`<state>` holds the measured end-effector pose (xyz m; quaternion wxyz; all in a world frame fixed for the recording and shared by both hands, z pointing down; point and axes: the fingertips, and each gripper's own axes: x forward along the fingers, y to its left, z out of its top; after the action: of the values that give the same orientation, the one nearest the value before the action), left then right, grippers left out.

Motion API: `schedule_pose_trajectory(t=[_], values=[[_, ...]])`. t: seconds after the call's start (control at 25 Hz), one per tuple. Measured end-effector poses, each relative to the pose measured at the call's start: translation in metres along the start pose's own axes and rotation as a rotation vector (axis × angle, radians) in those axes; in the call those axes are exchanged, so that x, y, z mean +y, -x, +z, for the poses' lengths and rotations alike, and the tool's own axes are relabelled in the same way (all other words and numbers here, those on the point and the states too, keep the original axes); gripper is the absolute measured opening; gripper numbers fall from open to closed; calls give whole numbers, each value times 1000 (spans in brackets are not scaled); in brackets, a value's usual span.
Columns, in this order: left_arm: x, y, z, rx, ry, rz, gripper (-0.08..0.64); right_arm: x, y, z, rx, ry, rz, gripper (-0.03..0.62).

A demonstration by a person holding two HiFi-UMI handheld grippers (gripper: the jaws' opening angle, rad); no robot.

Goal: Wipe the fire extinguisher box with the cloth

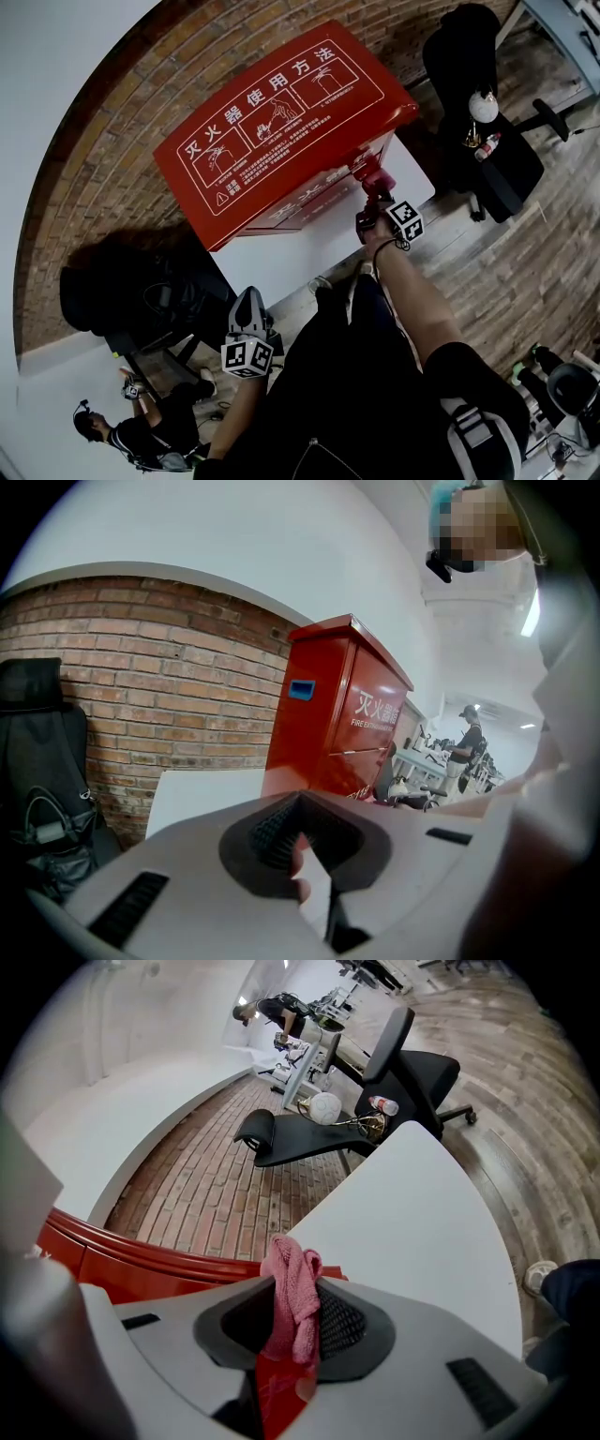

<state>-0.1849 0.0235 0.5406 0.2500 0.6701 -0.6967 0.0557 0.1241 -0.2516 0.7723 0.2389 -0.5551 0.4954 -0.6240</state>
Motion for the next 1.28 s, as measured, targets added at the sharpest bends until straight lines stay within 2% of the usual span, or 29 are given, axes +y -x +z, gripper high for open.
schedule_pose_trajectory(t=[0.2,0.92,1.28], values=[[4,0,-2,1,1,8,21,-17,-14,5,-10,48,-21,115],[18,4,-6,12,4,47,21,-65,-36,-6,16,88,-135,115],[23,18,-13,12,10,67,21,-74,-42,-7,17,113,-148,115]])
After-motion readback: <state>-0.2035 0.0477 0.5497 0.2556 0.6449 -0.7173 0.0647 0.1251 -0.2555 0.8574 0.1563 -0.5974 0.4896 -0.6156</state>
